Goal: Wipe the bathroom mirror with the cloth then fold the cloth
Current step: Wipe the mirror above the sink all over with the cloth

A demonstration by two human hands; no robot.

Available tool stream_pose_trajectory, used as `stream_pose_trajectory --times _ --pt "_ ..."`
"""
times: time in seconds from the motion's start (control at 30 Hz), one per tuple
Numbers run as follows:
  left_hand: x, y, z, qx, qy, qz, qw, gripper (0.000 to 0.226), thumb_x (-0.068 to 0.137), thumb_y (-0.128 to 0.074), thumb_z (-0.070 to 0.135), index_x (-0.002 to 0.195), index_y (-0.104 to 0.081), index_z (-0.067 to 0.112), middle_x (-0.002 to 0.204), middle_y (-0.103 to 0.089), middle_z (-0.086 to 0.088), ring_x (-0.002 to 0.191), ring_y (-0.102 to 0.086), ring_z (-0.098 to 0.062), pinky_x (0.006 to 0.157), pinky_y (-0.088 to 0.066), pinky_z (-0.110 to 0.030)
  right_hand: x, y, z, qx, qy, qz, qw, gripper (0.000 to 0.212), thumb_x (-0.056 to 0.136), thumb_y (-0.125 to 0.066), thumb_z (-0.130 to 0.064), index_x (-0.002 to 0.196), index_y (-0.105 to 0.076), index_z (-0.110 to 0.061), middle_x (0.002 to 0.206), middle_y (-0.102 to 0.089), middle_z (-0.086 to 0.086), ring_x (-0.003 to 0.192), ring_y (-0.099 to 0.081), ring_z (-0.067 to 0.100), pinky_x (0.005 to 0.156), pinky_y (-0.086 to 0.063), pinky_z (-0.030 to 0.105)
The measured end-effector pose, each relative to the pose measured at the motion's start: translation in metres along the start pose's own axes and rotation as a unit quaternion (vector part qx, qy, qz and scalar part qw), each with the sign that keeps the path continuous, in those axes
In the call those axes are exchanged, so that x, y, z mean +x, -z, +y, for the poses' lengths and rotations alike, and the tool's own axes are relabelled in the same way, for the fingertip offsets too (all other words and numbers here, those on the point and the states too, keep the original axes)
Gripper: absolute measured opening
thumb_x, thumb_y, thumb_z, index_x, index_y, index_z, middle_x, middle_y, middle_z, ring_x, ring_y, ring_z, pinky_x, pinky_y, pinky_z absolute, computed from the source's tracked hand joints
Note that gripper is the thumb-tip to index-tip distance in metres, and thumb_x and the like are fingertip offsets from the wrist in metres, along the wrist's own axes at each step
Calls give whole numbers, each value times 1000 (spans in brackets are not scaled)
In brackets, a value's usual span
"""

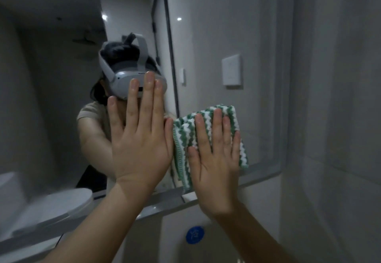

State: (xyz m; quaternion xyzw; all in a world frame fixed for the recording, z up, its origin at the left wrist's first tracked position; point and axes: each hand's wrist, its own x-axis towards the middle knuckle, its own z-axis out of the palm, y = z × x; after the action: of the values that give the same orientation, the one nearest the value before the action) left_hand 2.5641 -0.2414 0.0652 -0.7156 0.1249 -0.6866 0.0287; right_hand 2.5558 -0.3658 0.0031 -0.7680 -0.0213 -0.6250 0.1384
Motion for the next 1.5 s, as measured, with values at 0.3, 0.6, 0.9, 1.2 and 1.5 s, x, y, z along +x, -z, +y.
stream_pose_trajectory --times 0.3,0.6,0.9,1.2,1.5 --pt "0 1 2 19 1 -10 1000 58 100 -32 31 149 -16 6 156 -14 -10 144 -13 -26 116 -8 -51 43 12 71 -11 -35 13 999 52 100 -5 -46 150 -2 -33 158 -6 2 146 -1 16 117 0 38" --pt "1 1 1 -3 3 -16 1000 59 99 -31 32 150 -14 7 157 -13 -10 144 -11 -26 115 -11 -52 47 16 126 -13 -67 51 996 55 101 -12 -38 150 -15 -13 157 -10 16 145 -8 28 117 -10 49" --pt "3 9 2 -16 7 -45 999 59 99 -35 32 150 -17 7 156 -15 -9 144 -13 -25 115 -12 -50 56 15 76 7 -202 61 977 58 96 -12 -35 149 -14 -11 156 -8 17 145 -7 31 116 -5 50" --pt "61 23 -22 -39 -19 -44 998 57 96 -38 25 148 -23 6 156 -17 -9 144 -15 -24 115 -10 -50 92 15 -14 1 -62 14 998 55 100 -2 -42 150 -3 -20 158 0 8 145 0 25 117 -3 45" --pt "126 17 -49 13 -68 -40 997 58 99 -25 34 150 -16 8 157 -13 -9 145 -9 -22 115 -6 -49 107 22 14 -42 125 -20 991 52 101 -11 -42 150 -15 -22 158 -8 5 146 -3 22 118 -3 45"
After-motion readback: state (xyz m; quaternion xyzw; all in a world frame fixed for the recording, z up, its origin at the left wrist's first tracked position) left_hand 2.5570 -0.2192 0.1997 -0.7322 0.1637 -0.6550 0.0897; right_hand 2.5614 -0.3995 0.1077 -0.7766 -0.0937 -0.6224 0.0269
